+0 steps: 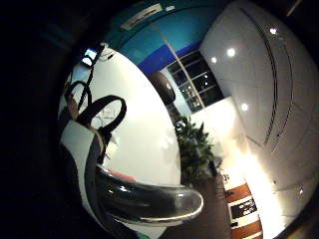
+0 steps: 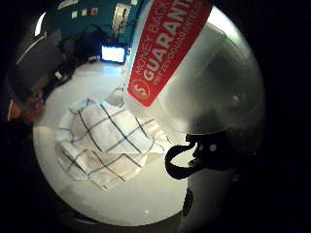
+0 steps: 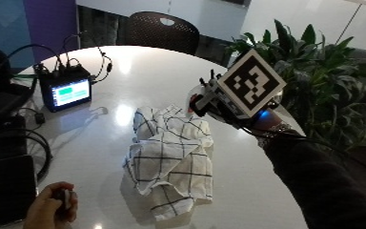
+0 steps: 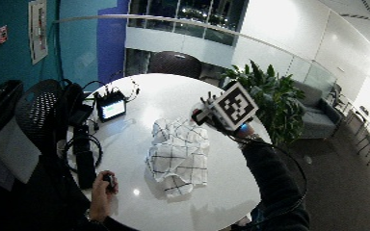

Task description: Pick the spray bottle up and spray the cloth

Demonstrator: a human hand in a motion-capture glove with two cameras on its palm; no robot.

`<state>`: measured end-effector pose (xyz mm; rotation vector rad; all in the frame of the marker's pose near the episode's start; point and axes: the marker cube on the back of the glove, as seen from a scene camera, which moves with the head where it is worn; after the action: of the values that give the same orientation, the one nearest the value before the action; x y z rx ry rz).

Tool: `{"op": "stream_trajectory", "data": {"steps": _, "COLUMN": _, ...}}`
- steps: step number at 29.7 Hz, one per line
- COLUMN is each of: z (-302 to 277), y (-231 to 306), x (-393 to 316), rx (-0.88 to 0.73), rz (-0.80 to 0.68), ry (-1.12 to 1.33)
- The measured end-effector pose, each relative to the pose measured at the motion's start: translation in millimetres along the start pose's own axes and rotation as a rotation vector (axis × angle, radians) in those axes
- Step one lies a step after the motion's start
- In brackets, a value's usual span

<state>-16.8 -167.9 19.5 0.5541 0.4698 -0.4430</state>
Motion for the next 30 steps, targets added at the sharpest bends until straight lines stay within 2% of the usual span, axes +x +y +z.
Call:
{"op": "stream_trajectory", "data": {"steps": 7, "z": 9, "y": 11, "x": -27, "rx": -0.035, "rz": -0.092, "ry": 0.016}}
{"op": "stream_trajectory", "data": {"steps": 14, "z": 20, "y": 22, "x": -30, "rx": -0.068, "rz": -0.066, "ry": 0.024}}
{"op": "stream_trajectory", "data": {"steps": 18, "z": 16, "y": 17, "x": -19, "rx": -0.063, "rz": -0.005, "ry": 0.005}}
{"op": "stream_trajectory", "data": {"steps": 22, "z": -4, "y": 1, "x": -9, "rx": 0.014, "rz": 0.087, "ry": -0.077}}
{"op": "stream_trajectory", "data": {"steps": 30, "z": -69, "y": -53, "x": -19, "rx": 0.273, "rz": 0.323, "ry": -0.458}}
